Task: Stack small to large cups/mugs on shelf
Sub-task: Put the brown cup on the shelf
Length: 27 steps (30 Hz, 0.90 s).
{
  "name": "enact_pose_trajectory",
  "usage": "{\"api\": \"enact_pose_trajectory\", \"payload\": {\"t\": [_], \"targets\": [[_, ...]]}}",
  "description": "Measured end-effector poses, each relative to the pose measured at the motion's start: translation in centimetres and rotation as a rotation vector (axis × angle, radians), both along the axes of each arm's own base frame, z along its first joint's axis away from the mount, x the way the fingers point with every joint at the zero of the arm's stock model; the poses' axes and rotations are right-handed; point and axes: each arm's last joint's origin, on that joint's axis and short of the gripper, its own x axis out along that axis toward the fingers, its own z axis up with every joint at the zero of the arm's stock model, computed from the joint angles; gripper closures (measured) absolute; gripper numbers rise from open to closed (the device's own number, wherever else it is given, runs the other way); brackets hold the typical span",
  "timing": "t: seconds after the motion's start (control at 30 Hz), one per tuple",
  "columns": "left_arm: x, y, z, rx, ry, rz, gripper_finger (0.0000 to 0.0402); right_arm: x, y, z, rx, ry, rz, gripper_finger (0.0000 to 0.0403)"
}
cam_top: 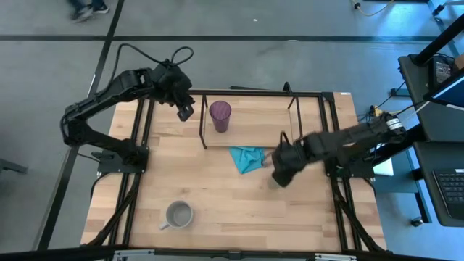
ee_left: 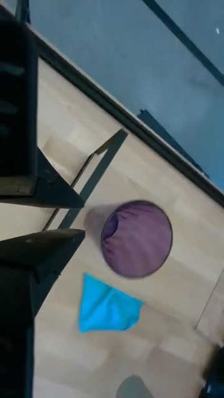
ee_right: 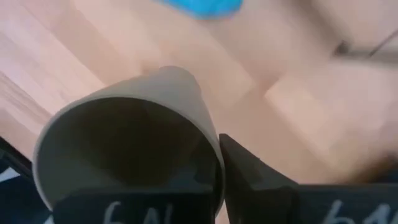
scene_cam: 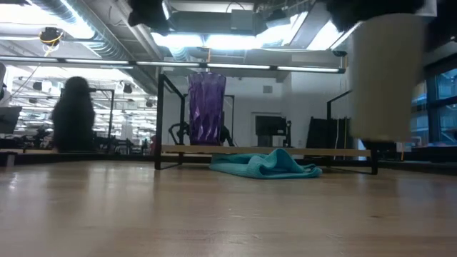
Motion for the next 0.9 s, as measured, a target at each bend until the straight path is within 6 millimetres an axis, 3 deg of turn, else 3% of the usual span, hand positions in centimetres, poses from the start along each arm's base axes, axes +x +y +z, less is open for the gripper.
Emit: {"api": "enact_pose_trajectory", "payload": {"t": [0.23,0.37,0.63,0.9], "targets": [[0.0,0.4,-1.5,-0.040,0.037,0.013,0.0343,1.8,-5.9,4.4,-0.121,-0.154,0.073,0.0389],[-0.4,0.2,-1.7,-0.059,0.075,0.013,0.0343,3.5,-8.9,5.8,-0.180,-0.186,0.110,0.0388],[-0.9,-0.1,-1.3,-0.073,0.046,0.047,0.0343,7.9,-14.8,5.2,-0.237,-0.035,0.174,0.0387],[-1.0,-0.2,-1.2,-0.084,0.029,0.066,0.0343,10.4,-20.3,5.0,-0.169,-0.076,0.130,0.0386]]}}
